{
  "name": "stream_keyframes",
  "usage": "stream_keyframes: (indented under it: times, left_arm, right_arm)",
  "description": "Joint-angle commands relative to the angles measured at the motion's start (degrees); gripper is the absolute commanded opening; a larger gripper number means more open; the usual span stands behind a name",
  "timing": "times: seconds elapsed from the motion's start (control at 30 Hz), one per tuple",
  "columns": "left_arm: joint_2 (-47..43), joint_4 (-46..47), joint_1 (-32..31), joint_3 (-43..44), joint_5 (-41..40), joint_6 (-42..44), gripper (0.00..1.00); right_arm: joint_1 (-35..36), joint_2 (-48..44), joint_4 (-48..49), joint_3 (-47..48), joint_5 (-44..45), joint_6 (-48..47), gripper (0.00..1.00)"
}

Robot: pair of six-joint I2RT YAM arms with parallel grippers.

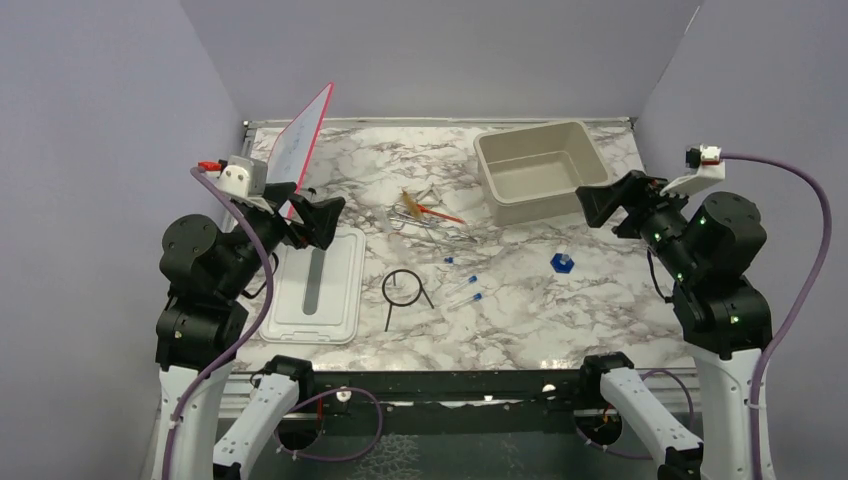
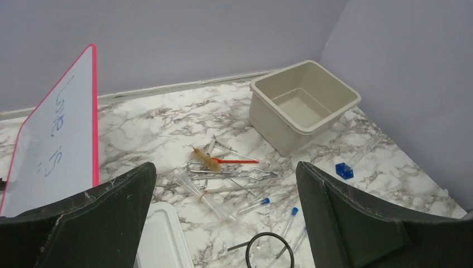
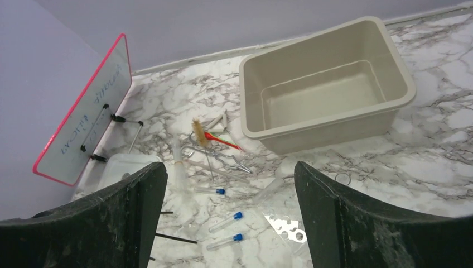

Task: Organize the chemistry lab equipment

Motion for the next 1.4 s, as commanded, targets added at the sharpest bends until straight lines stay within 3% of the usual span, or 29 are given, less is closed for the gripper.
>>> stream_keyframes:
  times: [0.0,0.13,0.23,0.57,0.87,1.2,1.37]
  left_arm:
    - [-1.27,0.93,0.35,-0.68,4.59,0.25,0.99]
    - [-2.20,2.04,-0.26,-0.62,0.59,-2.32,0.99]
    - [-2.38,3.37,-0.65,-1.12,4.65,-2.44,0.99]
    - [1.38,11.75,-1.66,-7.17,23.25,-5.77,0.99]
    - [7.11,19.51,-4.42,-12.33,25.10,-10.93,0.99]
    - [10.71,22.32,-7.70,-14.08,22.12,-12.54,0.99]
    - [13.00,23.85,-10.15,-15.22,19.89,-13.02,0.99]
  right_arm:
    - [0.48,-0.82,-1.18,-2.06,-3.19,-0.44,0.92]
    - [0.53,-0.25,-1.66,-3.70,-4.12,1.05,0.99]
    - [0.52,0.89,-3.50,-5.45,-0.98,2.46,0.99]
    - [0.67,8.07,-6.58,-16.83,17.01,5.83,0.81]
    - [0.67,19.03,2.65,-21.20,23.59,6.68,0.74]
    - [0.62,25.56,8.49,-21.65,25.97,5.20,0.51]
    - [0.63,26.36,10.20,-21.21,25.11,3.18,0.35]
